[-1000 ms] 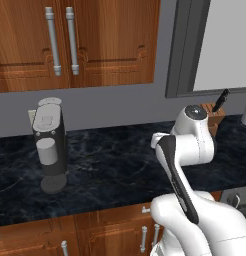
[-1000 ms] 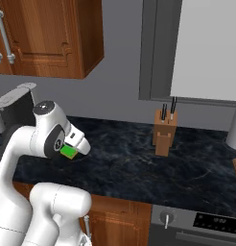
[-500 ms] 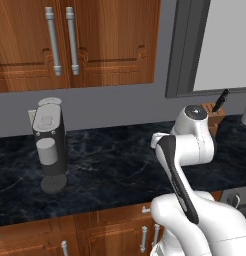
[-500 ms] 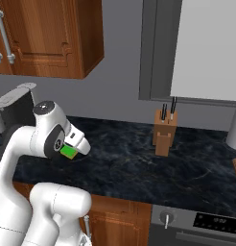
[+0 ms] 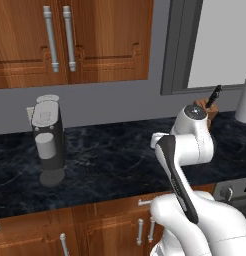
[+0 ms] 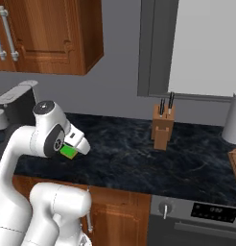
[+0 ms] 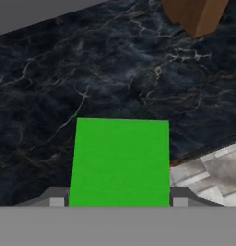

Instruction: Pick up the sponge from the counter and clean the cutting board by briefly scrubbing or pressing down on the cutting board. Once finished, release the sponge.

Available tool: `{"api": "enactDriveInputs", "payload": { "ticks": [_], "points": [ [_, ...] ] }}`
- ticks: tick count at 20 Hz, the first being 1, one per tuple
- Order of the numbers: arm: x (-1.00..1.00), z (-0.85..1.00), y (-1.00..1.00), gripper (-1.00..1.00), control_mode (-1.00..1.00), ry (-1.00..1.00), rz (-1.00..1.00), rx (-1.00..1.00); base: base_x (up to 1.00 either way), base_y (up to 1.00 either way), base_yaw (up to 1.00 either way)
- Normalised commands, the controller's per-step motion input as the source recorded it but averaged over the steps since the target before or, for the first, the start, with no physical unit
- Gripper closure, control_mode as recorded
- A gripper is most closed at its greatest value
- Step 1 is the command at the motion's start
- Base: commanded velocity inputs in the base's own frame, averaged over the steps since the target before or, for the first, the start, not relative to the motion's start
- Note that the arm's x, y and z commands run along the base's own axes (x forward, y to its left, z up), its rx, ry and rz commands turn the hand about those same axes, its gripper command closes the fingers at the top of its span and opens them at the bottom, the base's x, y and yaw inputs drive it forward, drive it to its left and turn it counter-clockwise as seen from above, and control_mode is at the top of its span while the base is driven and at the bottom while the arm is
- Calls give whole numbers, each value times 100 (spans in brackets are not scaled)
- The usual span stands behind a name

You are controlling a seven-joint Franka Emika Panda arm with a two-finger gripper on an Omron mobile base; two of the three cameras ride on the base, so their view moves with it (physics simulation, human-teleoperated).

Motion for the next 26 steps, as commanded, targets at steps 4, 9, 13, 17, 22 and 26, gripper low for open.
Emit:
{"api": "enactDriveInputs", "payload": {
  "ticks": [4, 9, 13, 17, 22, 26],
  "points": [
    [0, 0, 0, 100, 100, 0, 0, 0, -36, -50, -10],
    [0, 0, 0, 100, 100, 0, 0, 0, -2, -90, -5],
    [0, 0, 0, 100, 100, 0, 0, 0, 5, -100, 0],
    [0, 0, 0, 100, 100, 0, 0, 0, 3, -100, 0],
    [0, 0, 0, 100, 100, 0, 0, 0, 18, -68, 0],
    [0, 0, 0, 100, 100, 0, 0, 0, 45, -56, 3]
  ]
}}
